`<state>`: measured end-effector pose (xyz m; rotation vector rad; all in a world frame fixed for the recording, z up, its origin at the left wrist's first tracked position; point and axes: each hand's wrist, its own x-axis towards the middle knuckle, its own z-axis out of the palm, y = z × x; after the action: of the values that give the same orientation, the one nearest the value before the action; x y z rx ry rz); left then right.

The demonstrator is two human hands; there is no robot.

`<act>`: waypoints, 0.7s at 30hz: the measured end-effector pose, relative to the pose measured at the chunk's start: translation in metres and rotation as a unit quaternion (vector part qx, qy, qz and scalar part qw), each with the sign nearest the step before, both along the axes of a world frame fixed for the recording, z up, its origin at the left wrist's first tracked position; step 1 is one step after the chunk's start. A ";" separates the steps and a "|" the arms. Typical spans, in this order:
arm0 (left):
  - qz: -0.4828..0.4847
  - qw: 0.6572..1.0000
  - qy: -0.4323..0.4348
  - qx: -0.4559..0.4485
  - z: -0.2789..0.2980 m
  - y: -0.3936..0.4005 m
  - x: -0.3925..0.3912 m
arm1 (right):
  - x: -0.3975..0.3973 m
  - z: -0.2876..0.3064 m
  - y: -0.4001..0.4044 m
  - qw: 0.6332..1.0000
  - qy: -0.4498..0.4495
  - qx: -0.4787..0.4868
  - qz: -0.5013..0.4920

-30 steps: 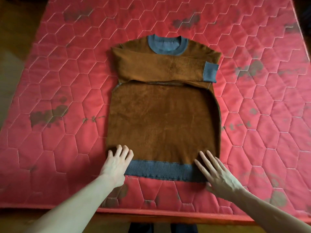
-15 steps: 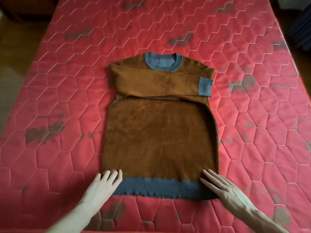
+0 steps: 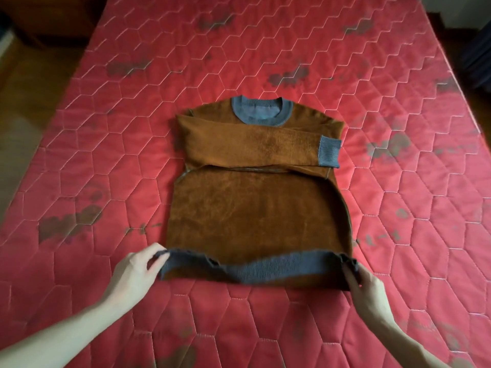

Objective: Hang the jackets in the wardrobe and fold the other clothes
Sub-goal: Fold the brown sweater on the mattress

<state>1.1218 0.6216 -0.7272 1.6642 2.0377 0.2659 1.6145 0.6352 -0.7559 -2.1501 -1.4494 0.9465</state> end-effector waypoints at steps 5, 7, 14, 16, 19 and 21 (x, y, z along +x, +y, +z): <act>0.111 0.990 -0.027 0.078 -0.006 0.053 0.011 | -0.007 0.000 0.060 0.997 -0.001 0.057 -0.061; 0.132 0.985 -0.041 0.101 -0.012 0.073 0.016 | -0.009 -0.002 0.085 0.996 -0.028 0.062 -0.058; 0.202 0.967 -0.041 0.150 -0.019 0.143 0.026 | -0.008 -0.002 0.165 0.990 -0.104 0.085 -0.051; 0.209 0.963 -0.046 0.164 -0.020 0.160 0.027 | -0.006 -0.006 0.184 0.988 -0.132 0.072 -0.035; 0.217 0.959 -0.050 0.175 -0.023 0.183 0.027 | -0.005 -0.017 0.202 0.982 -0.182 0.034 -0.018; 0.227 0.960 -0.035 0.162 -0.033 0.195 0.026 | -0.004 -0.027 0.207 0.980 -0.201 0.008 -0.012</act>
<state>1.1480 0.8166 -0.7597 1.3067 2.3976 0.8431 1.6106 0.8422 -0.7827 -2.4391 -1.5940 0.5054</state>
